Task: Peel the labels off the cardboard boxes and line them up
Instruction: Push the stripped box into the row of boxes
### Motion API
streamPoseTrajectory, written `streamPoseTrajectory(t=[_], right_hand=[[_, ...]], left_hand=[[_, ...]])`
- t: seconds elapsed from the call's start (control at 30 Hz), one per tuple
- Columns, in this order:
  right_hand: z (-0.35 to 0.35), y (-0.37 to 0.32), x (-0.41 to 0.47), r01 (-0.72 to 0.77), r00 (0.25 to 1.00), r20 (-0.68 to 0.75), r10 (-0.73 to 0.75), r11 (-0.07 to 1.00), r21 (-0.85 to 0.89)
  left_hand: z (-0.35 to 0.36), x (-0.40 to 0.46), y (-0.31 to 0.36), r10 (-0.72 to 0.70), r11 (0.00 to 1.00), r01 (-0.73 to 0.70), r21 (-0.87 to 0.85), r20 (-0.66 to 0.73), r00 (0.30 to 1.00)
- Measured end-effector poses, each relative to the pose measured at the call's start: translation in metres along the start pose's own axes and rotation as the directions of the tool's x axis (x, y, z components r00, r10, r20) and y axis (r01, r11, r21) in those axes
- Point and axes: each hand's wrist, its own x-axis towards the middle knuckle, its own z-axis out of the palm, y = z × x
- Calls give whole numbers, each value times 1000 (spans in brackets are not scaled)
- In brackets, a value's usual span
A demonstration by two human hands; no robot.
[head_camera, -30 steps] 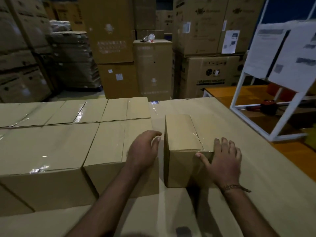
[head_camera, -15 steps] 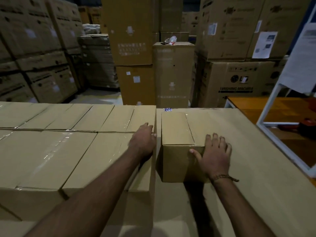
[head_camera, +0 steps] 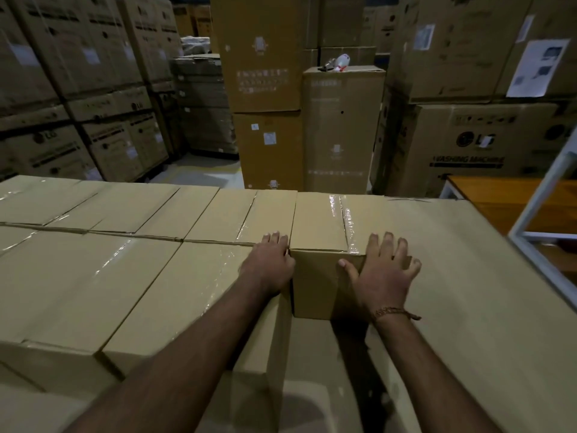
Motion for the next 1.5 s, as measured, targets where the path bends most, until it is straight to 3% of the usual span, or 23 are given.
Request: streamPoseTrajectory(t=[0.53, 0.7, 0.97, 1.17, 1.37, 1.5], right_hand=[[10, -10, 11, -32, 999, 36, 29, 996, 87], [4, -12, 18, -16, 999, 50, 15, 999, 34], [-11, -57, 41, 100, 995, -5, -103, 957, 273], [-18, -95, 40, 210, 958, 87, -272, 879, 427], [-36, -140, 2, 257, 898, 211, -385, 851, 458], [-23, -162, -13, 306, 907, 196, -372, 904, 299]], left_hand=[[0, -6, -3, 19, 999, -21, -29, -70, 997], [1, -6, -3, 27, 999, -31, -43, -78, 997], [1, -7, -12, 20, 978, -54, -200, -168, 986], [-26, 24, -43, -17, 950, -71, -304, -280, 960], [-53, 108, -82, -86, 963, 25, -267, -218, 972], [-48, 144, -89, -22, 989, 3, -147, -126, 992]])
